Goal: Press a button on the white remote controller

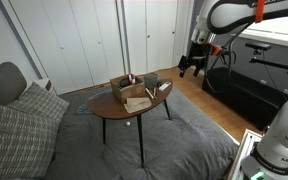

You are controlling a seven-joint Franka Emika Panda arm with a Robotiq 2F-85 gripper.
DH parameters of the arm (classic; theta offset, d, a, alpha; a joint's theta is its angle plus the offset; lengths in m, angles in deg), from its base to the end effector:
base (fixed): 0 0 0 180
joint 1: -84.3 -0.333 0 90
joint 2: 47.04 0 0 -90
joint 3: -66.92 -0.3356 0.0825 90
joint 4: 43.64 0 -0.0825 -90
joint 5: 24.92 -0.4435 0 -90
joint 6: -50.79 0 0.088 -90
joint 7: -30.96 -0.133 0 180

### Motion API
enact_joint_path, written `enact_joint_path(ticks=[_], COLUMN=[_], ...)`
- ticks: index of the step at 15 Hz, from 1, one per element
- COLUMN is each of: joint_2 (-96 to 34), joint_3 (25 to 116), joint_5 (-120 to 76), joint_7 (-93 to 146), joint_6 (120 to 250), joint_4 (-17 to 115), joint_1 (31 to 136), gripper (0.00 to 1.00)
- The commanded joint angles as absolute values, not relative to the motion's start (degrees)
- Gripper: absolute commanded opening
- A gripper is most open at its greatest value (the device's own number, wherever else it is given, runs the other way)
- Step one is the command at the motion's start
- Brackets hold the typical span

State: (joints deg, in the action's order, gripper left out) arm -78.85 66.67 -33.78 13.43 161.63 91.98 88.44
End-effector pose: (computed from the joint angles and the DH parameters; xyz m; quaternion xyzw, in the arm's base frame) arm 0.4474 -0.0159 0.5157 -0.9736 0.2078 -0.0521 0.0793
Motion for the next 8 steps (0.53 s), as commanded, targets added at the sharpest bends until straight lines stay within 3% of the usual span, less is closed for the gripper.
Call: enact_joint_path(ticks=[1, 8], joint_2=[-73.8, -66.6], joint_3=[66.9, 70.7], joint_5=[-32.9, -33.8], joint_7=[6.2, -1.0], joint_6=[162.0, 166.4], joint_4=[87.9, 84.8], joint_1=[92.7, 98.5], gripper=[1.0, 1.0])
